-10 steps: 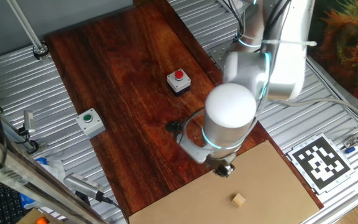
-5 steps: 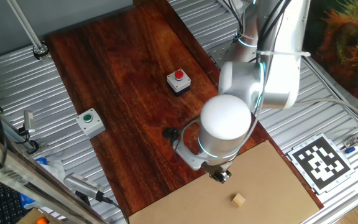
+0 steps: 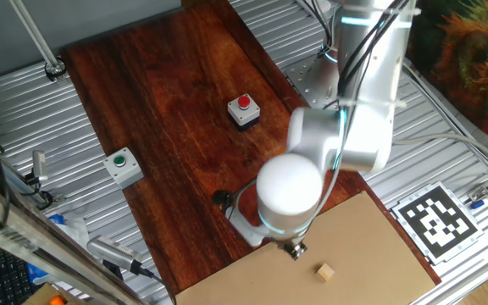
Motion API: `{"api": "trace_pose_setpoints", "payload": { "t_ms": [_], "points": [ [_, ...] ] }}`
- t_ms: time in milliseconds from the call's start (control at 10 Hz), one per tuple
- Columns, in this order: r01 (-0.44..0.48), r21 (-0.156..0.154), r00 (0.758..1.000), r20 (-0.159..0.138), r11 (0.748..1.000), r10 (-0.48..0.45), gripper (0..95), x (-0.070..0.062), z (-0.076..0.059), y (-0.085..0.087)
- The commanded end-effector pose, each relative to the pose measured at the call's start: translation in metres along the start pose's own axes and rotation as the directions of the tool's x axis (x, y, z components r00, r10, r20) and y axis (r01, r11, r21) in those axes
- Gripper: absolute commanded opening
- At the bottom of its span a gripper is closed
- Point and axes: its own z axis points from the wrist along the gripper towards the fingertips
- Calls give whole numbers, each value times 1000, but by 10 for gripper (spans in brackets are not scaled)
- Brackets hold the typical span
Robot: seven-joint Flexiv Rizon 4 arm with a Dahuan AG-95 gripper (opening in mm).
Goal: Grab the block and place it at the designated location
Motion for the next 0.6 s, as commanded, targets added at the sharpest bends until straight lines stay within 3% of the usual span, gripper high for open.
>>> {"api": "trace_pose_setpoints", "payload": {
  "t_ms": [100,300,600],
  "points": [
    [13,1,1000,3,1000,-13,0,2,-12,2],
    [8,-2,1000,6,1000,-8,0,6,-27,4],
    [10,-3,1000,4,1000,-10,0,6,-29,4]
  ]
}}
